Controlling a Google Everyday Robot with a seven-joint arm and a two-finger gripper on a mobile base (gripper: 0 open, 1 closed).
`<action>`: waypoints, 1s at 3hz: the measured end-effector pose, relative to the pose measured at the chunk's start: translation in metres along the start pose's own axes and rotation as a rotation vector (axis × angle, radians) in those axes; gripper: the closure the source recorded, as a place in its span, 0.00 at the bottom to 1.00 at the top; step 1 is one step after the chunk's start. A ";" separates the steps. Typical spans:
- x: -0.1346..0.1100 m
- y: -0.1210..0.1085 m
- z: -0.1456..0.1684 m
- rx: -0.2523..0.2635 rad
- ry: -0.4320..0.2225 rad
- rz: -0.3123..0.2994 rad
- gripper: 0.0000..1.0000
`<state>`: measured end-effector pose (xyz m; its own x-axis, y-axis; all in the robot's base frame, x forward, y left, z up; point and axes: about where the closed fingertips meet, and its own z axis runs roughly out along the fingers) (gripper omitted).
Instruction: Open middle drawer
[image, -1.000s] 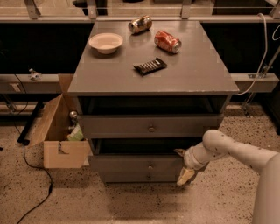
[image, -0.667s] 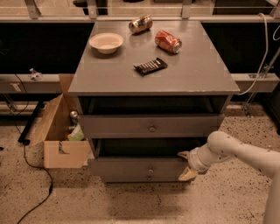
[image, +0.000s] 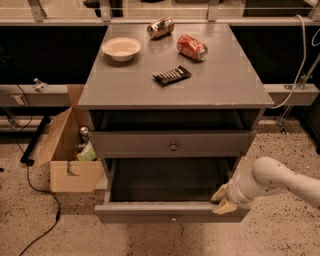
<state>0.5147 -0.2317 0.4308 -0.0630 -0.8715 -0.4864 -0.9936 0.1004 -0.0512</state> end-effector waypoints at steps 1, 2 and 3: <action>0.003 0.011 -0.005 -0.003 -0.010 0.020 1.00; 0.007 0.023 -0.009 -0.003 -0.023 0.042 1.00; 0.008 0.030 -0.012 0.001 -0.031 0.054 1.00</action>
Offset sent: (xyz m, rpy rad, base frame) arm -0.0532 -0.0319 0.0108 0.0566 0.0368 -0.0965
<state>0.4834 -0.2410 0.4356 -0.1135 -0.8494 -0.5154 -0.9887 0.1476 -0.0255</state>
